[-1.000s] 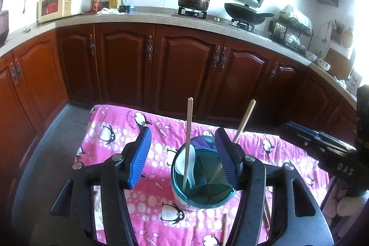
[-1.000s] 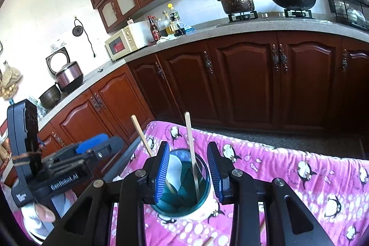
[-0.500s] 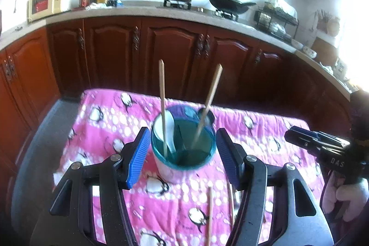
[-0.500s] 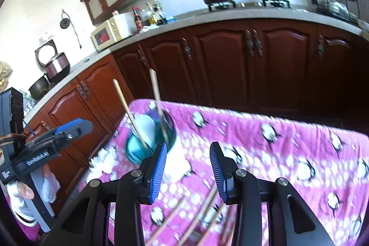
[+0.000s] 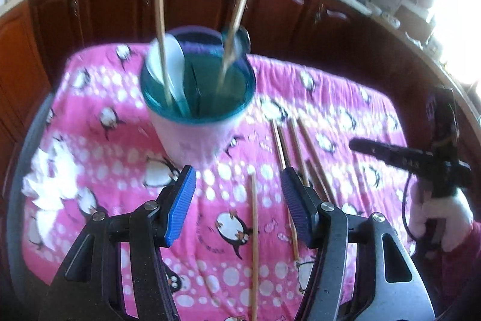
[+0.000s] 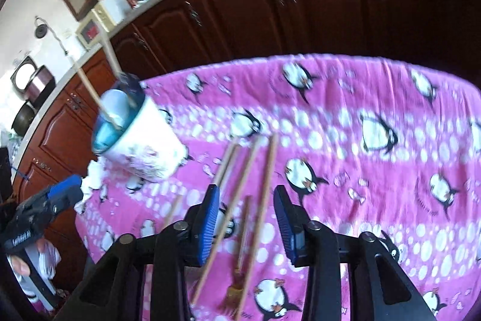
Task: Organize utensils
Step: 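Move both open tools back down toward the remaining chopsticks, then close the left tool on a wooden chopstick while the right tool grasps another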
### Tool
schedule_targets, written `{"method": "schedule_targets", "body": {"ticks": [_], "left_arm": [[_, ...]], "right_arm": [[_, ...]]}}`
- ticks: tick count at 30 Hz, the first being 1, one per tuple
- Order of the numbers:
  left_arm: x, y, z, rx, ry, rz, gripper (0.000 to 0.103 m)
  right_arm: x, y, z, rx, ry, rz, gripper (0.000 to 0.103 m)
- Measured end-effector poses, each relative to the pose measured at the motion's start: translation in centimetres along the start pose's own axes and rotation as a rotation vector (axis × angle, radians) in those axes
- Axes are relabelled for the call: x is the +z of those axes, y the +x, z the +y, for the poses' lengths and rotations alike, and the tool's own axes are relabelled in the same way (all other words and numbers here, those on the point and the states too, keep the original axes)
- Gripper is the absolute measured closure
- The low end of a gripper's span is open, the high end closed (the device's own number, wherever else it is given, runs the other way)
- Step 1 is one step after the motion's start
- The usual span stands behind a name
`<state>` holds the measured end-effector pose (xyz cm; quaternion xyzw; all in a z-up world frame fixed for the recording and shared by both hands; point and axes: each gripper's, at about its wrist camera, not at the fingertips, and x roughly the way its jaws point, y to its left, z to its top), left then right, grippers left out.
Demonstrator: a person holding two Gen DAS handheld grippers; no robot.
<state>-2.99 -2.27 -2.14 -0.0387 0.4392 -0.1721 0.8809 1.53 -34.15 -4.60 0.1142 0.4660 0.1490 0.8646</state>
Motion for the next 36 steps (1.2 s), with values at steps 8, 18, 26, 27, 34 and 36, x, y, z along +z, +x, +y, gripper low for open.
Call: {"method": "schedule_targets", "body": {"ticks": [8, 18, 26, 27, 34, 36], "left_arm": [[-0.7, 3.8, 0.0, 0.012, 0.006, 0.088, 0.044], [-1.2, 5.8, -0.2, 0.036, 0.023, 0.124, 0.044], [-1.2, 6.3, -0.4, 0.032, 0.023, 0.128, 0.044], [-1.2, 6.4, -0.5, 0.029, 0.023, 0.128, 0.044], [-1.0, 6.5, -0.9, 0.02, 0.024, 0.13, 0.044], [-1.0, 6.7, -1.0, 0.019, 0.027, 0.132, 0.044]], "right_arm": [[1.2, 3.3, -1.7, -0.02, 0.041, 0.046, 0.073], [2.0, 5.0, -1.6, -0.008, 0.048, 0.063, 0.073], [2.0, 5.0, -1.6, -0.015, 0.052, 0.06, 0.073], [2.0, 5.0, -1.6, -0.014, 0.053, 0.059, 0.073], [1.9, 5.0, -1.7, -0.015, 0.053, 0.064, 0.073], [1.8, 5.0, -1.8, -0.014, 0.055, 0.065, 0.073]]}}
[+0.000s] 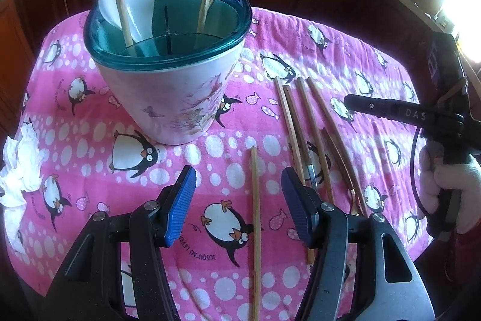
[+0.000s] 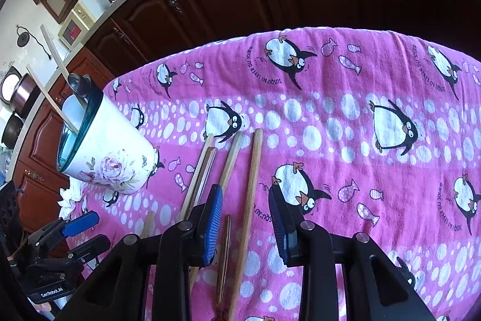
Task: Organize utensils
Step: 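Close the left tool on a wooden chopstick while the right tool grasps another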
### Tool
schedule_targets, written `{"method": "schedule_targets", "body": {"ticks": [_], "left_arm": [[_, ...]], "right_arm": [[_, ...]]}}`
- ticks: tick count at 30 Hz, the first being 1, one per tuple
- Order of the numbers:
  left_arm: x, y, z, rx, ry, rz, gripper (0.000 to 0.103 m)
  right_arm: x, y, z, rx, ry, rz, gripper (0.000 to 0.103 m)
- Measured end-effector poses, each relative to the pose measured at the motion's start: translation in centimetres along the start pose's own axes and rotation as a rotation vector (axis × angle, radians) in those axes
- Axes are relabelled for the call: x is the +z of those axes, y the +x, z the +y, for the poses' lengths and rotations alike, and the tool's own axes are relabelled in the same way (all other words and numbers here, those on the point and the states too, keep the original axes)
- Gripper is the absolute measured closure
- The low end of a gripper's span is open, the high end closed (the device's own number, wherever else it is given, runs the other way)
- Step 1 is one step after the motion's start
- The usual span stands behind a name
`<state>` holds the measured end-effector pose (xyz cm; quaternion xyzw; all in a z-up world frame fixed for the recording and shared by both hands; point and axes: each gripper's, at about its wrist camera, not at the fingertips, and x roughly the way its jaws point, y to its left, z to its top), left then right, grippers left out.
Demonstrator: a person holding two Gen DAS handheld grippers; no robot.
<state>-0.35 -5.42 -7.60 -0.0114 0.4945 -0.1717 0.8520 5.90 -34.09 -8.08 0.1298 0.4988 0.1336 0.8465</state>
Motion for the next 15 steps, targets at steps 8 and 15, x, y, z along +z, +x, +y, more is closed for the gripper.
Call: {"method": "schedule_targets", "body": {"ticks": [8, 15], "left_arm": [[-0.1, 0.7, -0.2, -0.026, 0.0, 0.01, 0.044], [-0.2, 2.0, -0.4, -0.028, 0.023, 0.045, 0.044]], "right_arm": [[0.1, -0.1, -0.4, -0.006, 0.005, 0.0, 0.073], [0.2, 0.4, -0.8, -0.008, 0.016, 0.01, 0.073]]}}
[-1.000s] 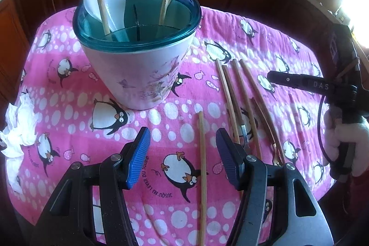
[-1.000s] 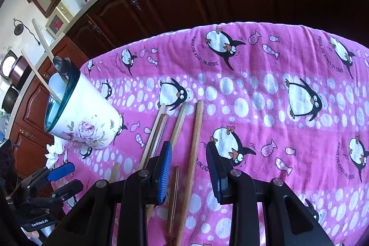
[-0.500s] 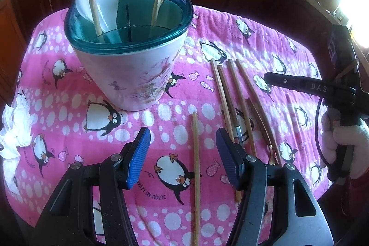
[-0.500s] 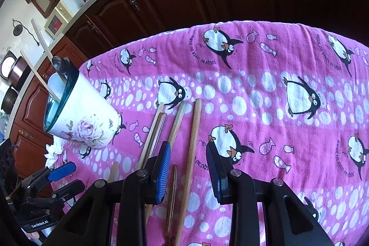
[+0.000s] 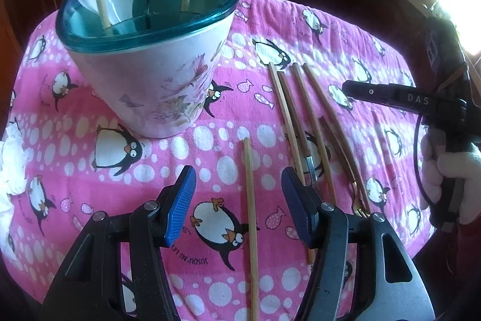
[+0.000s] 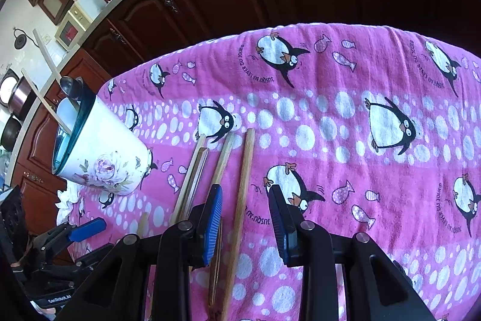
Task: Organize utensils
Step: 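Close the left tool on a wooden chopstick while the right tool grasps another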
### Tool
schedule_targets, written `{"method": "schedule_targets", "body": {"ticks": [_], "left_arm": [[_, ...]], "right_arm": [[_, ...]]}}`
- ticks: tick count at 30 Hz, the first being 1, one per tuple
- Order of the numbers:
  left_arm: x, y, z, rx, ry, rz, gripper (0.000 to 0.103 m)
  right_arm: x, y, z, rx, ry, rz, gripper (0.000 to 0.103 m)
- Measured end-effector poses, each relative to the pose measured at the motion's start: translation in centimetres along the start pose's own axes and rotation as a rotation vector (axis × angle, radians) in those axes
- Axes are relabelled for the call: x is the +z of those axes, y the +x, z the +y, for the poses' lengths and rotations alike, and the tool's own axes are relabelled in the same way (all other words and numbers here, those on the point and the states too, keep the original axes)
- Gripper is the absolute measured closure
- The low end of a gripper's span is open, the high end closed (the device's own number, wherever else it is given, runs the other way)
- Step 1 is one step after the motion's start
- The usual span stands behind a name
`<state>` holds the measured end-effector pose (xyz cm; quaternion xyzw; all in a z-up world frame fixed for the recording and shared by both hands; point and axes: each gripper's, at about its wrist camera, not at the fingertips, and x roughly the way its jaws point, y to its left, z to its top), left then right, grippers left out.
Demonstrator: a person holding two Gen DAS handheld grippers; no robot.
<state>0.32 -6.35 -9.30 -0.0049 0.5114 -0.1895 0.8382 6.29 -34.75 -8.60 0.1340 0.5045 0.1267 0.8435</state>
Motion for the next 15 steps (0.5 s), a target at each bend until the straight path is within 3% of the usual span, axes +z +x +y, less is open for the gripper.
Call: {"method": "schedule_targets", "body": {"ticks": [15], "left_arm": [[1.3, 2.7, -0.5, 0.031, 0.005, 0.021, 0.044]], "right_arm": [[1.3, 1.4, 0.2, -0.008, -0.011, 0.019, 0.073]]}}
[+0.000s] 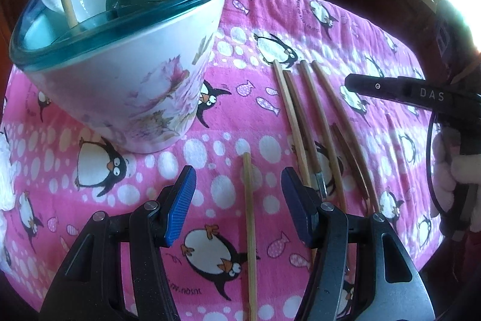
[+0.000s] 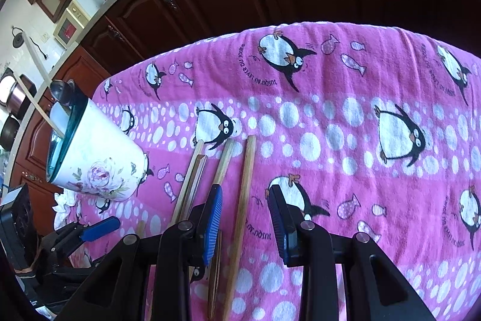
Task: Organize utensils
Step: 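Close the left tool on a wooden chopstick while the right tool grasps another, then lift both chopsticks and carry them over the holder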
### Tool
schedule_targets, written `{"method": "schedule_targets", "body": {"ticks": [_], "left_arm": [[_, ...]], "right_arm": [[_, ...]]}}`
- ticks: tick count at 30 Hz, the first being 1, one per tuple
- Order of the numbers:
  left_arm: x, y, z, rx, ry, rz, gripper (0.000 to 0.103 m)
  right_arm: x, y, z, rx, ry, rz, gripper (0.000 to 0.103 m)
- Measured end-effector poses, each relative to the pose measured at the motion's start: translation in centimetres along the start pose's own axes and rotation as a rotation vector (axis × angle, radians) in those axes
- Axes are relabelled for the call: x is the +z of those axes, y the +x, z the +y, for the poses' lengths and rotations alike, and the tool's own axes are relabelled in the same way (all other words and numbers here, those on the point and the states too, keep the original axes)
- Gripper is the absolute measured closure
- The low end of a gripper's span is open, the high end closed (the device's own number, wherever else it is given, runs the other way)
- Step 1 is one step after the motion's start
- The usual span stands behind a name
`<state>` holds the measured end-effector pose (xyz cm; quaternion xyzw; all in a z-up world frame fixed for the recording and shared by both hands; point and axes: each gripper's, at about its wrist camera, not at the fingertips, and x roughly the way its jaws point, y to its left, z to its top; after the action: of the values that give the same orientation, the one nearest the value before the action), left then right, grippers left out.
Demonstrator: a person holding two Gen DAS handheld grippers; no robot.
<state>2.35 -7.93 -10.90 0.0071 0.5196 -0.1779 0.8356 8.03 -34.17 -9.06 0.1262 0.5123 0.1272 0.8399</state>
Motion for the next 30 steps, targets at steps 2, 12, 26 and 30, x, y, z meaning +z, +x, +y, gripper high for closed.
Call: {"method": "schedule_targets", "body": {"ticks": [2, 12, 26, 30], "left_arm": [[0.1, 0.2, 0.0, 0.011, 0.004, -0.001, 0.045], [0.4, 1.0, -0.2, 0.039, 0.014, 0.01, 0.055], [1.0, 1.5, 0.8, 0.004, -0.022, 0.027, 0.096], [1.0, -0.4, 1.8, -0.031, -0.059, -0.016, 0.096]], "right_arm": [[0.4, 0.4, 0.0, -0.009, 0.001, 0.002, 0.073], [2.9, 3.4, 0.7, -0.073, -0.04, 0.038, 0.074], [3.6, 4.6, 1.5, -0.109, -0.118, 0.068, 0.094], [2.7, 1.8, 1.2, -0.067, -0.121, 0.023, 0.094]]}}
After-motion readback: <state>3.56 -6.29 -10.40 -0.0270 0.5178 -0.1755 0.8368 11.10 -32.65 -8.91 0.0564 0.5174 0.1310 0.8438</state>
